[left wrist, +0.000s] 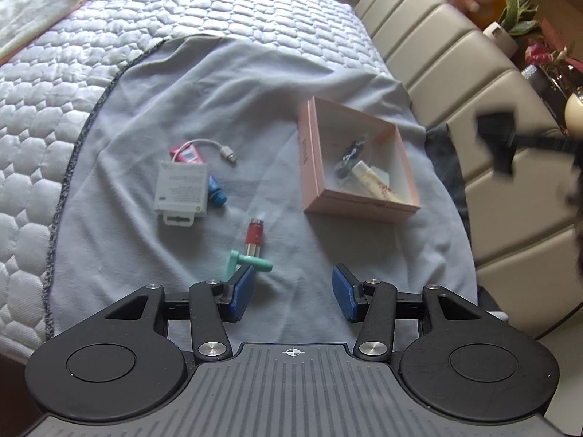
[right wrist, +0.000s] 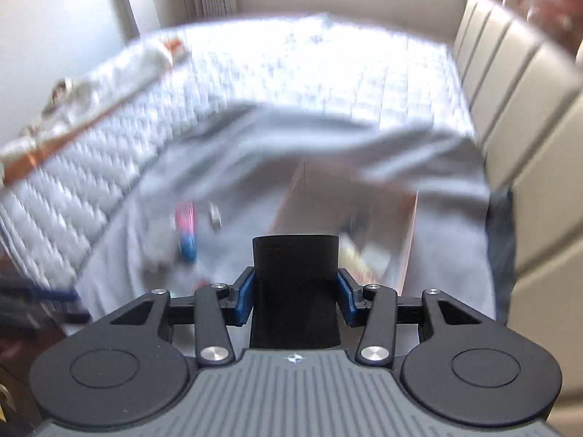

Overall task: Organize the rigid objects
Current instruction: 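Withdraw both open tools from the pink box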

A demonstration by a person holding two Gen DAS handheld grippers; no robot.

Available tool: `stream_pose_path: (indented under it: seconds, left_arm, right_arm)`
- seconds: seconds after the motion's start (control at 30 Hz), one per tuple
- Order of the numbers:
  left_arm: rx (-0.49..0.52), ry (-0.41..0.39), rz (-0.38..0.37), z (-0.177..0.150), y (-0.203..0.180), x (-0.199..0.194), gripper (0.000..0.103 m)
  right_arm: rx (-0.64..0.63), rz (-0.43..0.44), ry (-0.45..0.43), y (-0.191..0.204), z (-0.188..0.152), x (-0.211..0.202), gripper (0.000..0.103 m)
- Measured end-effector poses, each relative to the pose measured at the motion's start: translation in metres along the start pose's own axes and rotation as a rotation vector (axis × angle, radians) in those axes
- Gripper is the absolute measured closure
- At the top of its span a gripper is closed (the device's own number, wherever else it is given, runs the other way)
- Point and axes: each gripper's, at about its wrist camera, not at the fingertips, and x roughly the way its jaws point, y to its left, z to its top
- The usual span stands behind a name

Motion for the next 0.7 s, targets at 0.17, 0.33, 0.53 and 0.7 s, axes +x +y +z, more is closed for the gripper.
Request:
stream_pose_path:
  seconds: [0.17, 0.33, 0.53, 0.7]
  left_arm:
    - [0.002, -0.02, 0.023, 0.004, -0.005, -0.002, 0.051]
    - [-0.015, -0.033, 0.037, 0.006, 0.004, 0.004, 0.051]
    - [-0.067, -0.005, 0.068, -0.01, 0.022, 0.025, 0.051]
    - [-0.012, 0.019, 0.105, -0.032, 0.033, 0.051, 0.051]
  right_arm:
    - [0.055, -0.176, -0.202, -0.005, 0.068, -0.035, 0.04]
    - [0.036, -0.173, -0.232, 0.001, 0.045, -0.057, 0.035]
    - [0.05, -0.297, -0.186, 0.002, -0.04, -0.032, 0.029]
    - [0.122, -0.194, 0.017, -0.005, -0.099, 0.019, 0.029]
